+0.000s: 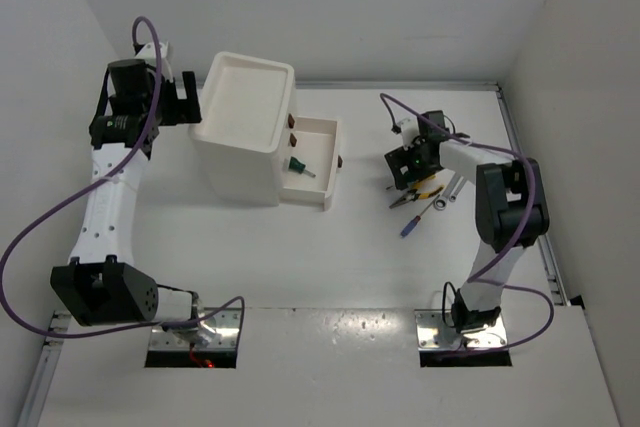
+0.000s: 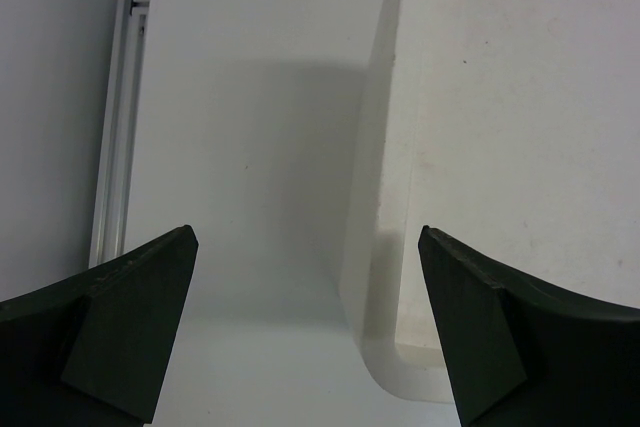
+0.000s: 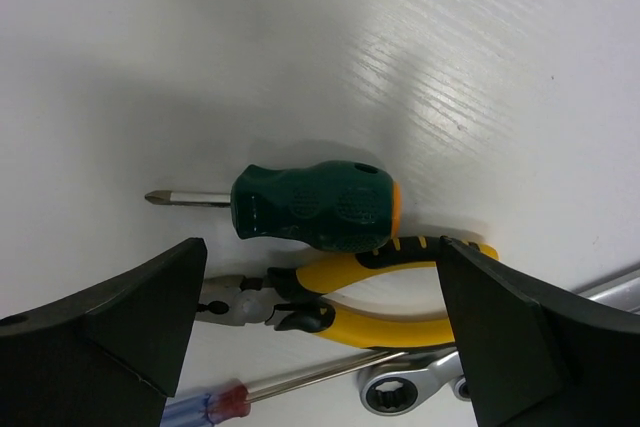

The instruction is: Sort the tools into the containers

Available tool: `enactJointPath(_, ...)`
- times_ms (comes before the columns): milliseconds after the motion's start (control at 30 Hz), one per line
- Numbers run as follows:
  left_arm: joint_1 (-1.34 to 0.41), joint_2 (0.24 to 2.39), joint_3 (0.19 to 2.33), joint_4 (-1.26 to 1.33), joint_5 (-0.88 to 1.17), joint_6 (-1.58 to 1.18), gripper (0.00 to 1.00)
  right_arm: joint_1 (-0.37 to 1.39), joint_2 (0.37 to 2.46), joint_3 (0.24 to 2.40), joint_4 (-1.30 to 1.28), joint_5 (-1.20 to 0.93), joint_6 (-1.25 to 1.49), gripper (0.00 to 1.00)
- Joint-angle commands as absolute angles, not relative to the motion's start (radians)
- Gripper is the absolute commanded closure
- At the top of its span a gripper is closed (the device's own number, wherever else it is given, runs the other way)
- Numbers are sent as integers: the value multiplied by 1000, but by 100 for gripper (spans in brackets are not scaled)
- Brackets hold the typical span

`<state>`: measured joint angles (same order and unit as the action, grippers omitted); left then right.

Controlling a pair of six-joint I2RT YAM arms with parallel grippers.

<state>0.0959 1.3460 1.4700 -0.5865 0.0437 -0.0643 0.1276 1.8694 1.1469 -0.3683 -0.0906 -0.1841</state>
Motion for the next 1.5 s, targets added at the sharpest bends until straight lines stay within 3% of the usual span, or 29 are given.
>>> enactJointPath(0, 103, 1328, 1466, -552, 38, -66, 0, 130, 1890, 1193, -347, -112, -192, 4)
enactJointPath(167, 103, 1338, 1457, -543, 38, -66, 0, 130, 1899, 1204, -336, -121, -192, 14)
enactJointPath(567, 103, 1347, 1428, -525, 38, -66, 0, 121, 1908, 1213, -336, -169, -232, 69)
enactJointPath(667, 103, 1347, 1428, -525, 48, -75, 0, 121, 1887, 1213, -357, -190, -241, 76)
enactJointPath(1067, 103, 1356, 1419, -515, 75, -94, 0, 150, 1712, 1367, -460, -391, -187, 76)
enactJointPath(1467, 103, 1365, 1428, -515, 103, -103, 0, 367, 1986, 1747, -460, -450, -100, 75)
